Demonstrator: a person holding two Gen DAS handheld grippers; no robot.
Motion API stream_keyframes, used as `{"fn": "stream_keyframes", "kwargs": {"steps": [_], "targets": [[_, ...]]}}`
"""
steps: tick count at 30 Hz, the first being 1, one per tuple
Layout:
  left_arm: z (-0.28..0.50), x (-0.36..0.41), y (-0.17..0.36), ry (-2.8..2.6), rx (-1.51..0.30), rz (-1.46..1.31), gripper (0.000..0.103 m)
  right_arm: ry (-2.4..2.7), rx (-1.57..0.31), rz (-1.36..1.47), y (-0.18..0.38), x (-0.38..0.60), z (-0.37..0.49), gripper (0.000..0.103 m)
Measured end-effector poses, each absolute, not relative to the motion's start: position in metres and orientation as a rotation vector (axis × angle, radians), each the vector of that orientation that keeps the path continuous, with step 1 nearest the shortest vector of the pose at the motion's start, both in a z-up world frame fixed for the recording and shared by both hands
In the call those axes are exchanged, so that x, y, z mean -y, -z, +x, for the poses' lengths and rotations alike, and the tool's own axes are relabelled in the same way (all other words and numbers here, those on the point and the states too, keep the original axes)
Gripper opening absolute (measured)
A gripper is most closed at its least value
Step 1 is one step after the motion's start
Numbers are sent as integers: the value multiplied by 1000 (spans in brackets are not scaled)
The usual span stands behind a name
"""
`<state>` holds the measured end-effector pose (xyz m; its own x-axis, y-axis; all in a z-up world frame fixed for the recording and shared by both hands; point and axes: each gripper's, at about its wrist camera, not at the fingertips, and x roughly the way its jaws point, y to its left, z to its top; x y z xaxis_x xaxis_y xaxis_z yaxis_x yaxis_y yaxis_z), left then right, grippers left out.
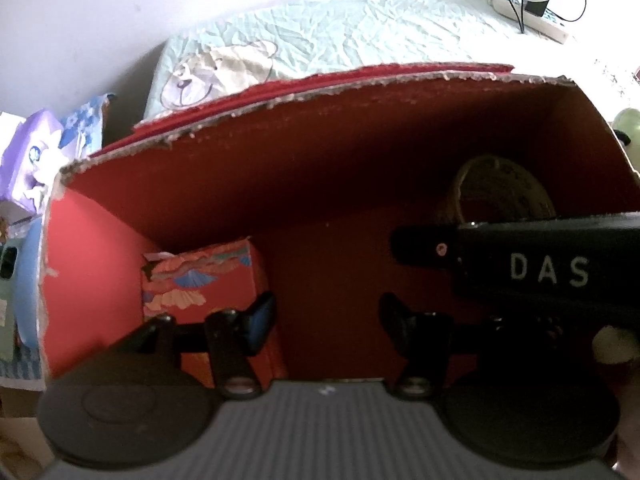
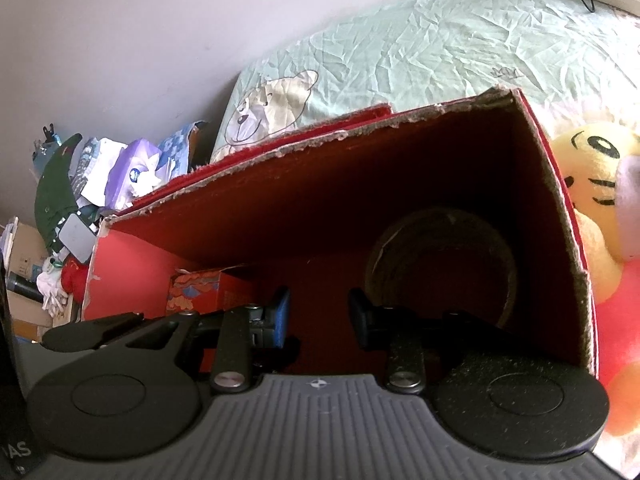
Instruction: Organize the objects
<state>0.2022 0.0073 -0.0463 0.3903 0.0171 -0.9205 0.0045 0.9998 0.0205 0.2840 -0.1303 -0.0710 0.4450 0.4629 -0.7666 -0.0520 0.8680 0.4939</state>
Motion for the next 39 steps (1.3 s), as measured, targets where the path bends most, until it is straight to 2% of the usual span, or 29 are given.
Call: {"fn": "stream_keyframes", "kwargs": {"steps": [18,27,39], "targets": [[194,1,39,-32,-1089,75,60,-369,-1011,421,66,129,278,36],[188,2,32,-72,-1023,101,64,-413,-890,459,56,136,268,35],[125,-13,-34,-102,-824,29,64,-466,-744,448,13,146,212,35]]}}
